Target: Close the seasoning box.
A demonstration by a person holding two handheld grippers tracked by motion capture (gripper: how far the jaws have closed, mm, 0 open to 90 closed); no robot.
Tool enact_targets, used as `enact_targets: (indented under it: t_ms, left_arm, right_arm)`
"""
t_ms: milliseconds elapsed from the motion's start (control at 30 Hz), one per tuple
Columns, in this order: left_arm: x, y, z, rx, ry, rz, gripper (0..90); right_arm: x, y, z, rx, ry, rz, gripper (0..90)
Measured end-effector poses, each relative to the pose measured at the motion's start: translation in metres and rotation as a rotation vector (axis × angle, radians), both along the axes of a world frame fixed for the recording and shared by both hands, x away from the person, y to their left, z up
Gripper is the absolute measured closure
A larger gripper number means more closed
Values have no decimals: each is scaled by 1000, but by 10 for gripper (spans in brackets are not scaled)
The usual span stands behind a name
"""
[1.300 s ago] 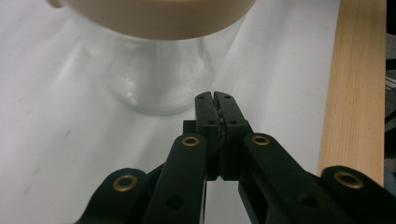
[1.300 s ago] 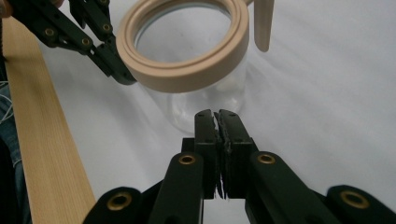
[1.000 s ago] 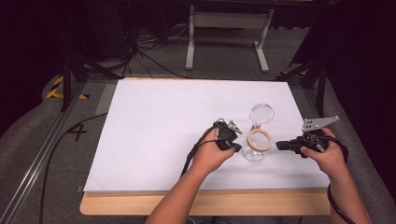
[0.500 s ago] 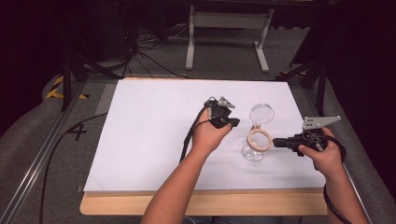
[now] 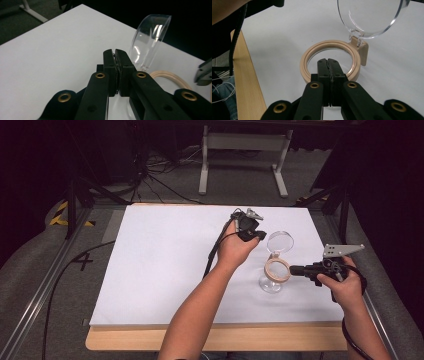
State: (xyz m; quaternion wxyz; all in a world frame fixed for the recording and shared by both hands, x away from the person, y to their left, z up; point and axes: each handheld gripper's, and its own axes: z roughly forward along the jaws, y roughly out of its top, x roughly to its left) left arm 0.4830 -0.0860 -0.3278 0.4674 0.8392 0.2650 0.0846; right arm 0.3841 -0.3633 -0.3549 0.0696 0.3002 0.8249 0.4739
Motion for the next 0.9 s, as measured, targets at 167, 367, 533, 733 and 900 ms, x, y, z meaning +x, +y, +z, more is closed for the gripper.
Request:
enact_targets:
  t_ms: [167, 367, 533, 733, 900]
  left_arm:
    - [1, -4, 0, -12, 0, -15, 886]
    - [-3, -7, 1, -6, -8, -42, 889]
    - [-6, -9, 1, -6, -7, -49, 889]
    - [-16, -10, 4, 31, -42, -84, 887]
    - [-27, -7, 6, 31, -46, -116, 883]
  right_arm:
    - [1, 0, 1, 3, -12, -5, 899]
    - [2, 0, 1, 3, -12, -9, 899]
    - [2, 0, 1, 6, -15, -8, 898]
    - [2, 0, 1, 7, -16, -11, 899]
    - [2, 0, 2, 4, -13, -9, 899]
